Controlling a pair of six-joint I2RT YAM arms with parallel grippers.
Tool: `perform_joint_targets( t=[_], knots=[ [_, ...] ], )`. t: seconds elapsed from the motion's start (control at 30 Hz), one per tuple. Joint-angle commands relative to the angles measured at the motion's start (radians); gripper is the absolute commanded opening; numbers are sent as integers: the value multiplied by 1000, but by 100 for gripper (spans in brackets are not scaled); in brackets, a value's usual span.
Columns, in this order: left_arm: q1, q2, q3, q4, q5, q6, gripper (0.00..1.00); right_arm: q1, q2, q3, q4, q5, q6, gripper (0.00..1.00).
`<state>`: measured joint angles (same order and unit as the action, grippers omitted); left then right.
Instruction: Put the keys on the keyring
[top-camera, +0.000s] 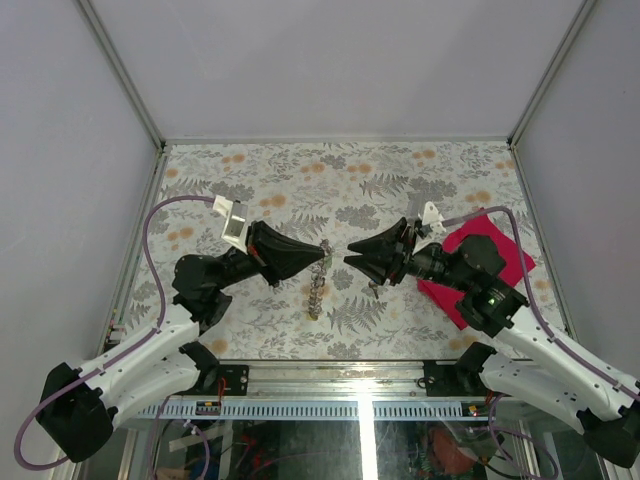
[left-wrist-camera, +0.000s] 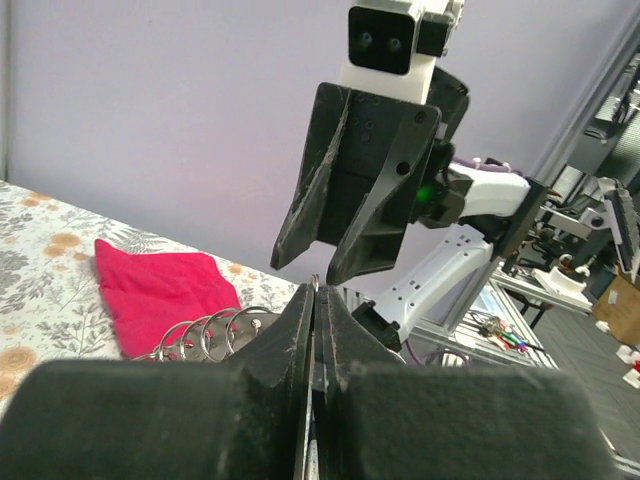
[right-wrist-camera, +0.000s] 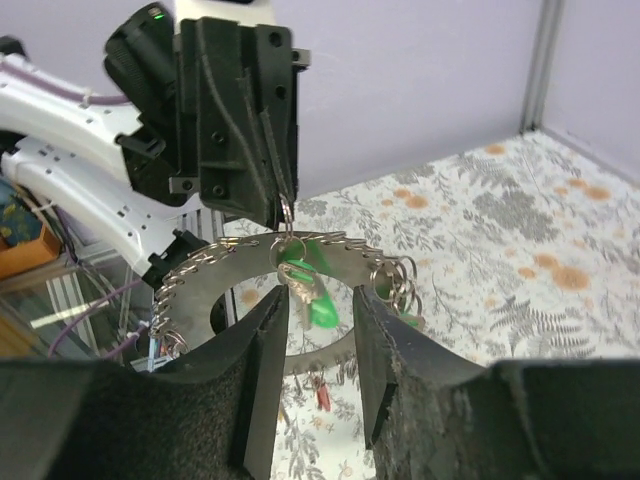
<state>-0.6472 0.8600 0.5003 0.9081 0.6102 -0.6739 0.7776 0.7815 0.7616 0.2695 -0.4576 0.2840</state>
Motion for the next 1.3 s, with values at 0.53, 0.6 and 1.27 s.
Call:
perform_joint_targets(
  t=[0.53,0.6,1.27],
  knots=[
    [3,9,71,153,124,-39,0,-3,91,-7,344,-311,-117,28],
    [3,12,72,154,128,-39,0,-4,101,-4,355,-314,-109,28],
    [3,32,72,180,141,-45,0,-4,164,19,395,-333,-77,18]
  ],
)
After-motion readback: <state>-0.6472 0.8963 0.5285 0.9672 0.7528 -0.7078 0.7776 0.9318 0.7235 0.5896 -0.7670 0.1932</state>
